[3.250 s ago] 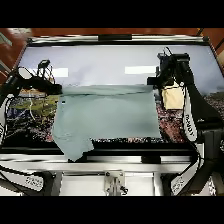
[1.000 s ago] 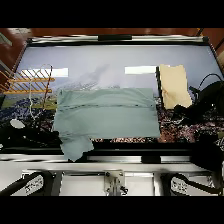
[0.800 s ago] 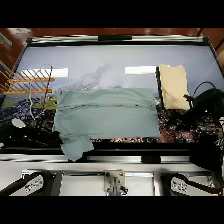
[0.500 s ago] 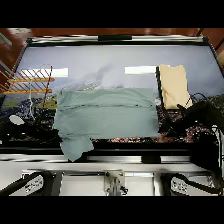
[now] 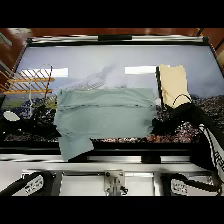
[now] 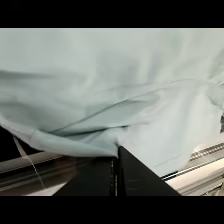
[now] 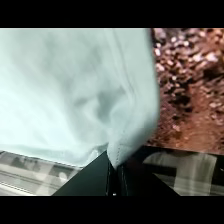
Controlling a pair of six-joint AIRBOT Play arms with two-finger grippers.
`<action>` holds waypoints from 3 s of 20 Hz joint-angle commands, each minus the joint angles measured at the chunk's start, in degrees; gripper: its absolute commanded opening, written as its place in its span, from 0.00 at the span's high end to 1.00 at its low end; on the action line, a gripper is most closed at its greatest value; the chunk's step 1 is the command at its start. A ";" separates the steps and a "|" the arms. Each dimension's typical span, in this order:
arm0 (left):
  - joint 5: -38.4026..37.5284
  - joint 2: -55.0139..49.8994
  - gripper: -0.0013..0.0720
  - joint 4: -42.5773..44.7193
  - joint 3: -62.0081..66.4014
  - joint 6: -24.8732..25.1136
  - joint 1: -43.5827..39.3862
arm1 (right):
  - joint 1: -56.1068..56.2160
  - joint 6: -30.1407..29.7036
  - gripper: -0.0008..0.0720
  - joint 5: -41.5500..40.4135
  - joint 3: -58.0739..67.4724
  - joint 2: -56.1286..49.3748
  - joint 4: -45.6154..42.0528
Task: Fold the shirts.
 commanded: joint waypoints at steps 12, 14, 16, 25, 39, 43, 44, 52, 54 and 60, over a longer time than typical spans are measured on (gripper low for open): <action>4.92 -17.79 0.93 -5.51 33.44 -3.50 -0.46 | 6.80 4.85 0.89 16.52 29.16 -8.15 -9.51; 4.92 -23.50 0.93 -8.74 37.75 -3.50 -0.48 | 6.80 5.31 0.89 17.05 32.70 -12.24 -9.46; 5.25 -28.44 0.93 -13.00 40.89 -3.50 -0.52 | 6.80 6.60 0.89 17.84 33.79 -15.34 -9.29; 7.80 -34.73 0.18 -13.86 41.88 -5.84 -0.74 | 5.79 4.81 0.19 18.16 33.97 -17.62 -7.98; 2.58 -28.57 0.25 -14.45 43.65 -0.26 -3.19 | 6.08 0.96 0.88 11.26 33.97 -22.16 5.66; 4.07 -26.99 0.46 -14.69 44.46 -4.42 -7.96 | 6.05 -2.47 0.89 10.49 33.97 -12.85 5.57; 4.04 -27.02 0.64 -14.64 44.26 -4.55 -10.05 | 6.10 -2.56 0.89 9.42 33.97 -9.57 5.57; 18.49 -27.06 0.77 -14.69 38.80 -12.37 -33.16 | 6.10 6.14 0.89 -6.78 33.97 11.10 5.49; 24.98 -27.78 0.77 -17.70 38.75 -13.99 -38.64 | 6.10 7.78 0.89 -9.40 33.97 14.78 5.49; 29.77 -34.95 0.77 -30.82 40.30 -12.37 -50.36 | 6.10 11.54 0.89 -11.06 33.97 24.83 5.55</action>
